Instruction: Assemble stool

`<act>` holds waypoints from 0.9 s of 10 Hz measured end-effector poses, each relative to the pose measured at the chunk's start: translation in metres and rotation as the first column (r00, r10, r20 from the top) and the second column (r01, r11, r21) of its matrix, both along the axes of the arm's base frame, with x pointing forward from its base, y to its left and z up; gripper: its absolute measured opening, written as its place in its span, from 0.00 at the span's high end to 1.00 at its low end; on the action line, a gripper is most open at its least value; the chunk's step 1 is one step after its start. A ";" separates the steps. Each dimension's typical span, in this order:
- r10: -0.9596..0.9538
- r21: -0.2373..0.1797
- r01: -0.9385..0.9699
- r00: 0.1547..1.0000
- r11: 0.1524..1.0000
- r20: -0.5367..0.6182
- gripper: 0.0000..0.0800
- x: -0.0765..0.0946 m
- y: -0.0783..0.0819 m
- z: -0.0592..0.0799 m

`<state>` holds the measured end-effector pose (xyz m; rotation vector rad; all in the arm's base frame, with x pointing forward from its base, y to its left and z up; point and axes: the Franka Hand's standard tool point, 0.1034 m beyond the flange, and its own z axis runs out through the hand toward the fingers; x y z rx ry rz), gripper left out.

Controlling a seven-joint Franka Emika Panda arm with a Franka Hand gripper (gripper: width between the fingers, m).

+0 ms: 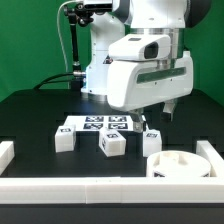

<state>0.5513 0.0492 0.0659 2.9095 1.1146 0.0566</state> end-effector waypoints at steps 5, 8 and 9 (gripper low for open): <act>-0.441 0.062 0.439 0.897 0.896 0.021 0.19 0.005 -0.012 -0.020; -0.590 0.086 0.587 0.808 0.805 -0.001 0.19 0.004 -0.007 -0.020; -0.629 0.092 0.627 0.777 0.773 -0.010 0.19 0.004 -0.007 -0.021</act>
Offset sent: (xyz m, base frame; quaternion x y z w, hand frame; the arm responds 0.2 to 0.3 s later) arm 0.0070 -0.0143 -0.0194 -0.0063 0.0822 0.2030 0.9757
